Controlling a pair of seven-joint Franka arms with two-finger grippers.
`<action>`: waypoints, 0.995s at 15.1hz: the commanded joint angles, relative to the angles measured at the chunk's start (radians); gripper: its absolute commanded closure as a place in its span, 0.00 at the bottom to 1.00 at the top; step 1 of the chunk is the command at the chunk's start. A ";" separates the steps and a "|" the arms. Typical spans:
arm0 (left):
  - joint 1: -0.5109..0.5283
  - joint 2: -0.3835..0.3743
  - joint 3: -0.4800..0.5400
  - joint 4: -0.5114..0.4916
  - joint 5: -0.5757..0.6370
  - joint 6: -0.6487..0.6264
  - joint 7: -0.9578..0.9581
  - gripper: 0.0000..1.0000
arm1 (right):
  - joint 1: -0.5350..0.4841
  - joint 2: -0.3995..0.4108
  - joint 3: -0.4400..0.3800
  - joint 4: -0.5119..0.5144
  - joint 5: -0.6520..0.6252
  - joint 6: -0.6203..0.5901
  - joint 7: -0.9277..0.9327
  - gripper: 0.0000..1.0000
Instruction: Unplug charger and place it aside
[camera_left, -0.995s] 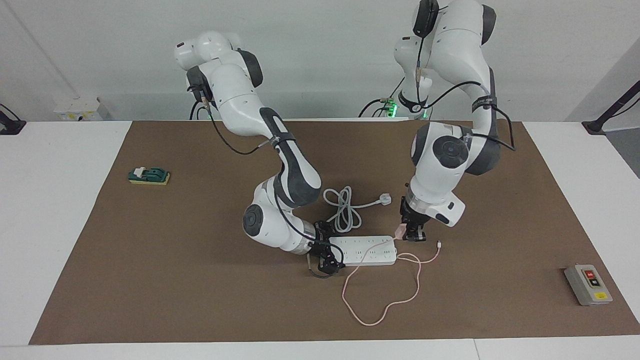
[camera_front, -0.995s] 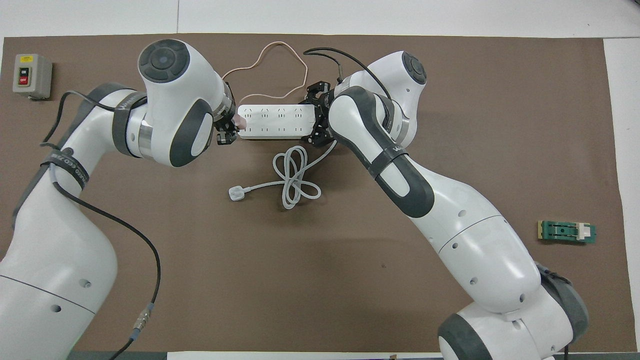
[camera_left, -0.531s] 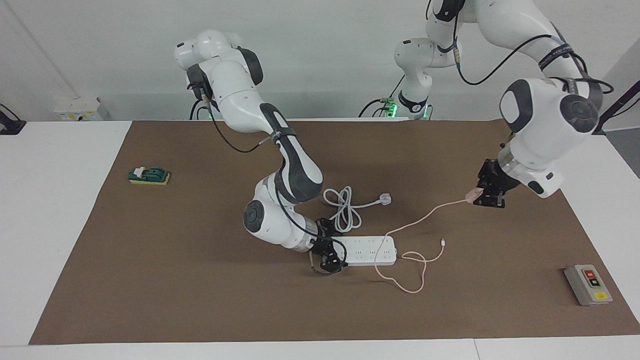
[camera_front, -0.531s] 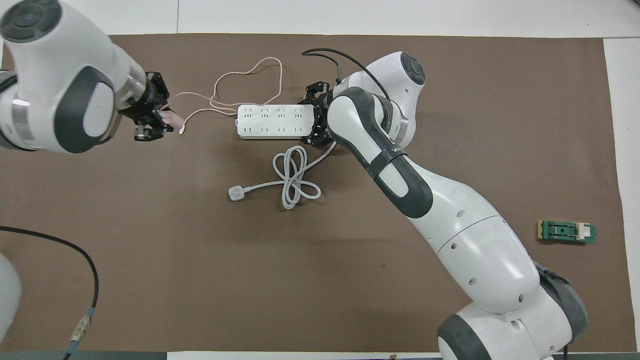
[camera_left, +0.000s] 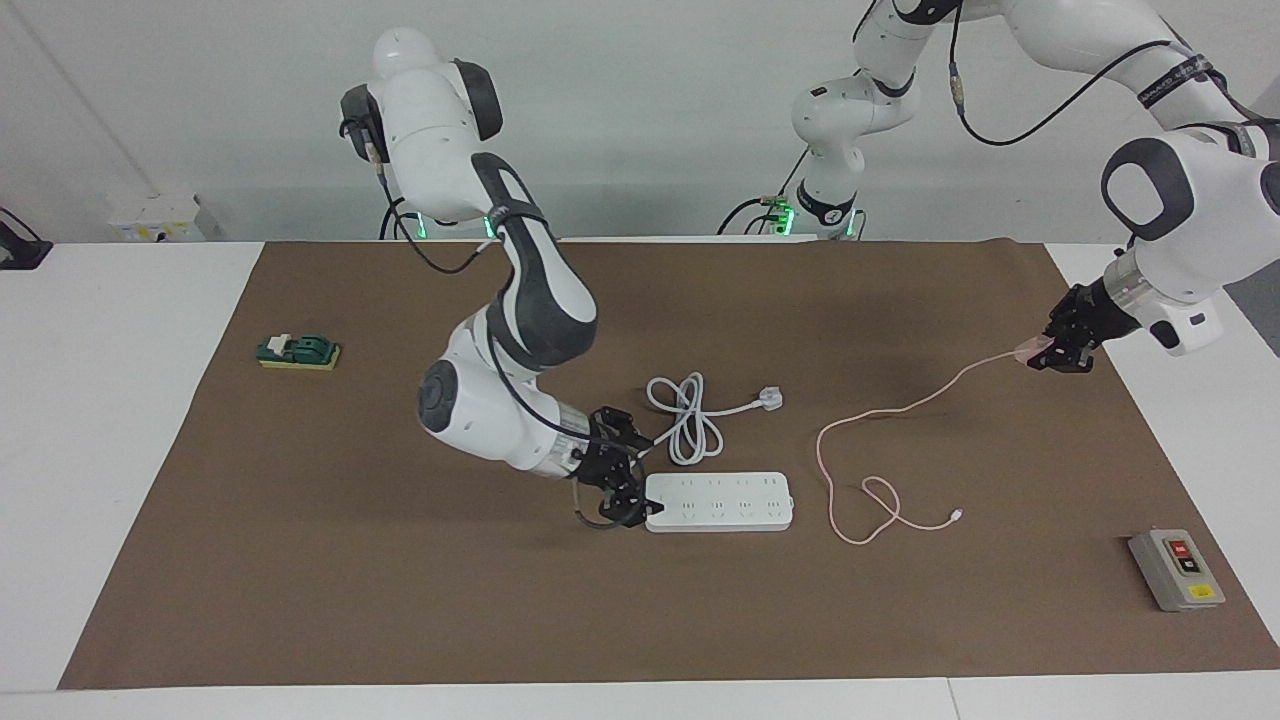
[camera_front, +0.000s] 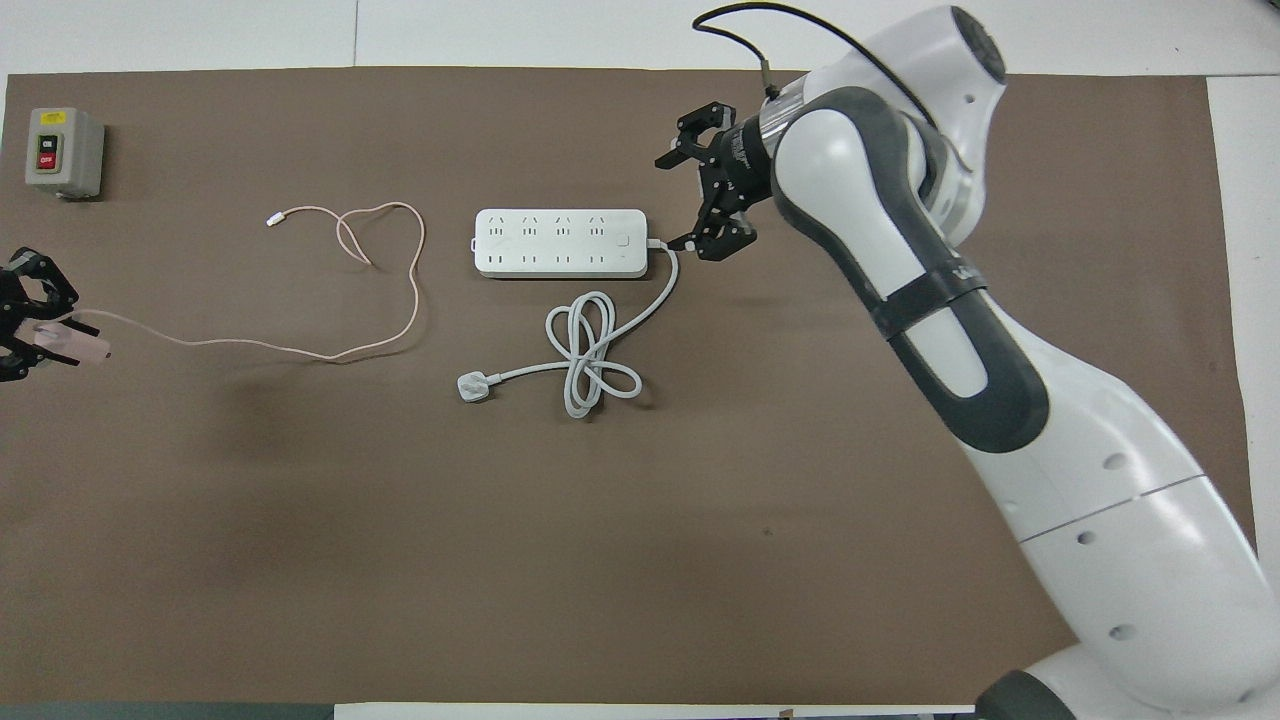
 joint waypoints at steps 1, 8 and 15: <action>-0.008 -0.072 -0.011 -0.131 -0.012 0.109 0.013 0.98 | -0.057 -0.126 0.006 -0.073 -0.108 -0.105 -0.071 0.00; -0.010 -0.094 -0.011 -0.058 -0.009 0.026 0.151 0.00 | -0.202 -0.362 0.005 -0.081 -0.351 -0.381 -0.535 0.00; -0.032 -0.143 -0.023 0.099 0.000 -0.162 0.602 0.00 | -0.225 -0.509 0.003 -0.152 -0.607 -0.461 -1.187 0.00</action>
